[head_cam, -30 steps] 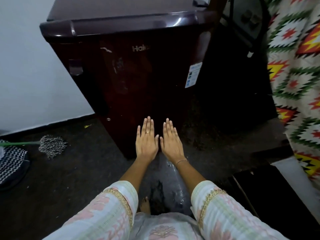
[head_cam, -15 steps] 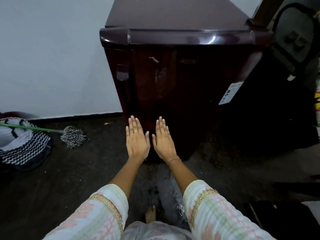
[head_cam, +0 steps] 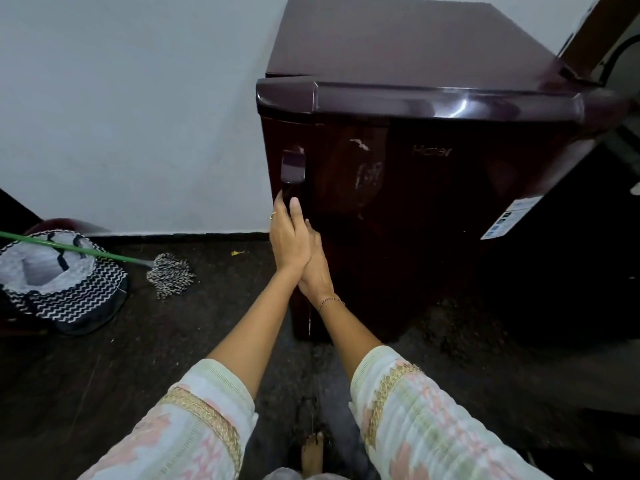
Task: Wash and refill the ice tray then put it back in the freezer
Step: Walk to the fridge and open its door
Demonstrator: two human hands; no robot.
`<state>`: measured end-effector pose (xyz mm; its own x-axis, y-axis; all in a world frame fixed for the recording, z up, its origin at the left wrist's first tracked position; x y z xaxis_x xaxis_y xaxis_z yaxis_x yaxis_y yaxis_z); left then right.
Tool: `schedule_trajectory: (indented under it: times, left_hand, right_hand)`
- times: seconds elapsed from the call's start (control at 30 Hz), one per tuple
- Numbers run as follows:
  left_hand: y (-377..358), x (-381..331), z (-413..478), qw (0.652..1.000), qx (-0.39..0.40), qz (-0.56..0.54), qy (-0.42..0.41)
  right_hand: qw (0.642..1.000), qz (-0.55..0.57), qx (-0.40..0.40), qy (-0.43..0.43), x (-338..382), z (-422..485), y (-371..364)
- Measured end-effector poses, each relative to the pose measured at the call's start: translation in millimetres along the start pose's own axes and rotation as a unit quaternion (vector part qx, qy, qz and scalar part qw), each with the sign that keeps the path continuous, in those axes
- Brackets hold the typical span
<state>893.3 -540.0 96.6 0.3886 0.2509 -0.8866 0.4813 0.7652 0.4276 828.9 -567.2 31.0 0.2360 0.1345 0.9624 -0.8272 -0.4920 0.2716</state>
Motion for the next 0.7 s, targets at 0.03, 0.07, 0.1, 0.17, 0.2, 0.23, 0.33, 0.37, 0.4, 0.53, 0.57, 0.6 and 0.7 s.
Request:
schedule_trajectory:
  times: [0.03,0.07,0.1,0.17,0.2,0.23,0.33,0.37,0.4,0.53,0.57,0.6,0.7]
  left_hand:
    - [2,0,6,0.999,-0.011,-0.036,0.01]
    - [4,0,13,0.997,-0.019,-0.076,0.023]
    - [5,3,20,0.992,-0.017,-0.114,0.042]
    - [1,5,36,0.981,0.02,-0.18,0.072]
    - [-2,2,42,0.974,0.05,-0.206,0.078]
    - [-5,-1,48,0.968,0.08,-0.227,0.079]
    - [-15,-10,59,0.942,0.155,-0.285,0.084]
    - [-19,-11,62,0.937,0.175,-0.291,0.085]
    - [-22,-13,63,0.933,0.195,-0.291,0.081]
    - [-31,-15,65,0.926,0.242,-0.284,0.051]
    - [-31,-15,65,0.924,0.246,-0.287,0.052]
    - [-32,-15,64,0.922,0.25,-0.292,0.054]
    - [-33,-16,63,0.921,0.248,-0.297,0.054]
  right_hand:
    - [1.0,-0.02,-0.015,-0.003,0,6,-1]
    - [0.999,-0.032,-0.03,-0.003,0,13,-2]
    - [0.998,-0.053,-0.042,0.004,3,19,-3]
    - [0.998,-0.044,-0.055,0.004,6,27,-3]
    - [0.998,-0.02,-0.057,0.0,7,30,-2]
    - [0.998,0.0,-0.057,-0.005,8,33,-1]
    - [0.999,0.032,-0.039,-0.016,8,45,0]
    - [0.998,0.047,-0.036,-0.021,10,47,0]
    - [0.997,0.06,-0.04,-0.023,10,51,0]
    - [0.99,0.116,-0.056,-0.06,13,56,1]
    - [0.988,0.124,-0.052,-0.073,12,59,-1]
    - [0.987,0.13,-0.048,-0.081,11,61,-3]
    - [0.986,0.132,-0.043,-0.097,12,61,-4]
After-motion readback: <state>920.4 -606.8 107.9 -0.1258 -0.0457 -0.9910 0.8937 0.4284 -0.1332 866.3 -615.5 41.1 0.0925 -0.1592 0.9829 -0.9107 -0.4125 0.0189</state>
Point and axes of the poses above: each hand's wrist, its own z-axis towards the middle knuckle, its own y-axis out of the back of the hand, x = y × z, the point moved 7 cm from there along z, towards the middle knuckle, and after that the axes turned 6 degrees about z, right-handed, at the moved point
